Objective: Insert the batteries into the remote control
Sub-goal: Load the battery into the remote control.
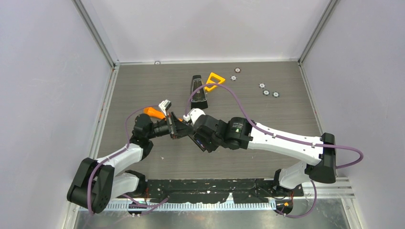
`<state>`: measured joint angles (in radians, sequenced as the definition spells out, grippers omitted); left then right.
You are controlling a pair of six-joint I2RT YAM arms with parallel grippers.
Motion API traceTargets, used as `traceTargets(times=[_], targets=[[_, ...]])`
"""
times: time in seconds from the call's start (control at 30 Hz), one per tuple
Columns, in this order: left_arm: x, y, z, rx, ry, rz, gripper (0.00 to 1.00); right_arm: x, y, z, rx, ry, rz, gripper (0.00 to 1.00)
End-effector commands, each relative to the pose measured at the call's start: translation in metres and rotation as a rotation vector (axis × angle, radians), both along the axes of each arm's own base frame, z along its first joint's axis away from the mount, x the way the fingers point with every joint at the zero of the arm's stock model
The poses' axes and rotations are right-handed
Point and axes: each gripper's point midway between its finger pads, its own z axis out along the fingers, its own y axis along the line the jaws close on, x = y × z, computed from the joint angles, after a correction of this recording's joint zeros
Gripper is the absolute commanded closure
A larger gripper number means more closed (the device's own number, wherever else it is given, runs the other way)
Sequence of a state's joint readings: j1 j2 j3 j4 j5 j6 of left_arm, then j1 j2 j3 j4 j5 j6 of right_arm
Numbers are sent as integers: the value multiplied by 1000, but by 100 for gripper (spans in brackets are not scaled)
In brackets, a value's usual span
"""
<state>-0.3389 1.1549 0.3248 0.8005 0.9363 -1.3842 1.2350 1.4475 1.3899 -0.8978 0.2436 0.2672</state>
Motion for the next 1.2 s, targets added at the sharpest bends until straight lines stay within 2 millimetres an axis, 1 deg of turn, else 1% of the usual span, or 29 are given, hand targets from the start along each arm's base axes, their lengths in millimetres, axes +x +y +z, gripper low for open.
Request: traceTargets(times=[0.0,0.13,0.3,0.4,0.43,0.47,0.5,0.53,0.57,0.6,0.63,0.67,0.7,0.73,0.77,0.8,0.83,0.87,0.9,0.93,0.97,1.0,1.03,1.07,1.1,1.13,1.17], targets=[[-1,-1,17,-40,-71,-14,100,4,12,19,66,-24,-17,68],[-1,-1,16,-39,-66,-11,100,4,14,25,97,-19,-34,65],[-1,-1,16,-43,-60,-8,100,4,15,45,191,-16,-64,58],[-2,-1,19,-59,-51,-3,100,9,15,58,268,-7,-109,53],[-3,-1,21,-66,-49,-4,100,11,15,65,303,-11,-120,48],[-3,0,23,-75,-47,-2,100,12,15,66,323,-5,-136,45],[-3,0,25,-82,-46,1,100,13,14,75,365,-12,-145,40],[-4,0,27,-88,-43,4,100,14,13,75,383,-4,-161,38],[-4,1,29,-96,-37,8,100,16,12,85,434,-8,-183,33],[-4,1,33,-109,-29,15,100,16,6,90,459,-14,-200,29],[-4,2,36,-123,-22,22,100,22,5,96,504,-17,-240,27],[-3,3,40,-140,-12,33,100,21,0,97,529,-15,-256,24],[-3,4,45,-161,-3,43,100,24,0,104,584,-8,-284,22],[-3,5,50,-181,3,52,100,23,-6,104,611,-5,-299,18],[-2,6,55,-203,16,63,100,25,-5,112,673,2,-322,17],[-2,7,60,-224,29,72,100,24,-9,113,704,3,-330,15],[0,9,64,-246,51,86,100,26,-9,120,757,5,-357,14],[0,11,68,-268,68,97,100,25,-13,120,781,6,-371,13],[1,12,71,-285,86,107,100,27,-13,122,817,11,-392,13],[1,13,74,-304,102,114,100,27,-15,131,858,9,-399,12],[1,15,79,-322,110,119,100,27,-15,129,873,20,-413,12],[1,16,83,-339,113,122,100,26,-15,136,908,24,-416,12],[1,17,88,-359,123,128,100,26,-15,134,914,30,-424,12],[1,19,92,-374,126,132,100,25,-15,138,942,40,-429,12],[1,20,96,-386,127,135,100,25,-15,136,949,45,-429,13],[0,21,100,-397,127,137,100,24,-14,139,972,55,-433,13],[0,22,103,-407,125,140,100,23,-15,137,978,61,-433,14]])
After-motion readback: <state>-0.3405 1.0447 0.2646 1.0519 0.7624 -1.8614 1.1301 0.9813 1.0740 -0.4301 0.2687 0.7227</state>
